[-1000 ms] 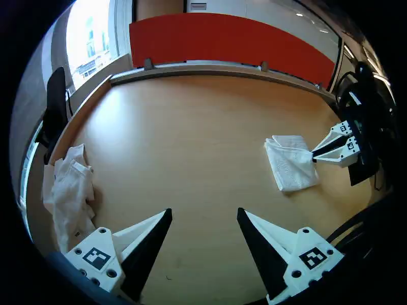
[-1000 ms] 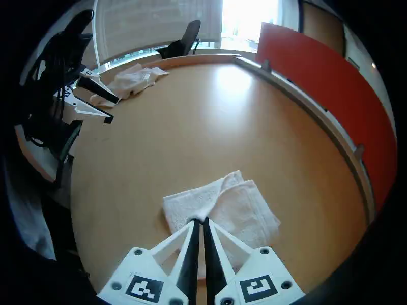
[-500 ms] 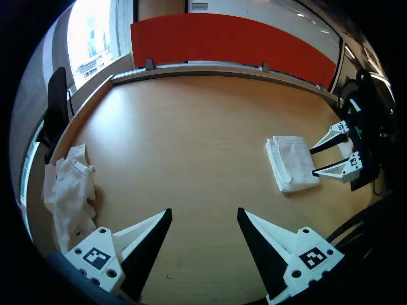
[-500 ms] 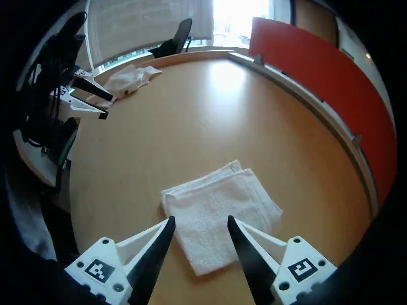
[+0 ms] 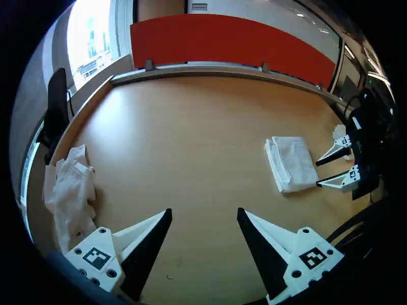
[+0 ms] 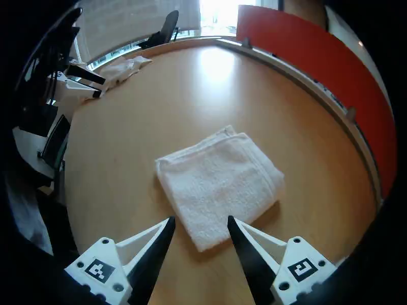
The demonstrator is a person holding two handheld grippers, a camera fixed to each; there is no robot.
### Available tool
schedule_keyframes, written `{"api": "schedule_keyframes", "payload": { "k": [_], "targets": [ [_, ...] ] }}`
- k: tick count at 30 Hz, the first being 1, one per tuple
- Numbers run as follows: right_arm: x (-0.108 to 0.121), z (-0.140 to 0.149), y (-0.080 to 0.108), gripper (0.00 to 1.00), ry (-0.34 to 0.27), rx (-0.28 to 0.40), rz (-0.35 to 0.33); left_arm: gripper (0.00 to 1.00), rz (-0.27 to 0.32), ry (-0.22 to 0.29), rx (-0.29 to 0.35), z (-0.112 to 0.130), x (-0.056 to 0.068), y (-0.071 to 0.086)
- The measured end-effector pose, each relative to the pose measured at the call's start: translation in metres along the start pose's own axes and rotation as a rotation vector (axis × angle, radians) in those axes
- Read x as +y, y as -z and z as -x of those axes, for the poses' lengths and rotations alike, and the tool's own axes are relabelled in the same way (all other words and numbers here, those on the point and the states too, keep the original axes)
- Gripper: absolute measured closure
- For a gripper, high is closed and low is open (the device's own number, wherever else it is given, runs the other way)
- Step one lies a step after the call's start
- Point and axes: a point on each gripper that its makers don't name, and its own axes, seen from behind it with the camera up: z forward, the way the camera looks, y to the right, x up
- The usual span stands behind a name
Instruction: Fold towel
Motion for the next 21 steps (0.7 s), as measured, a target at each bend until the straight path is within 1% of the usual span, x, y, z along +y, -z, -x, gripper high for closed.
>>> {"api": "schedule_keyframes", "payload": {
  "k": [7, 10, 17, 21],
  "targets": [
    [0.004, 0.017, -0.003, 0.22, -0.029, -0.021, 0.026, 0.05, 0.007, 0.0, 0.0, -0.001, 0.004, 0.0],
    [0.003, 0.025, -0.005, 0.25, -0.038, -0.034, 0.031, 0.05, 0.009, 0.001, 0.001, -0.001, 0.005, 0.0],
    [0.0, 0.04, -0.01, 0.38, -0.064, -0.056, 0.033, 0.05, 0.008, 0.002, 0.002, 0.0, 0.005, 0.0],
    [0.001, 0.042, -0.011, 0.5, -0.08, -0.057, 0.038, 0.05, 0.009, 0.002, 0.002, 0.0, 0.005, 0.0]
  ]
}}
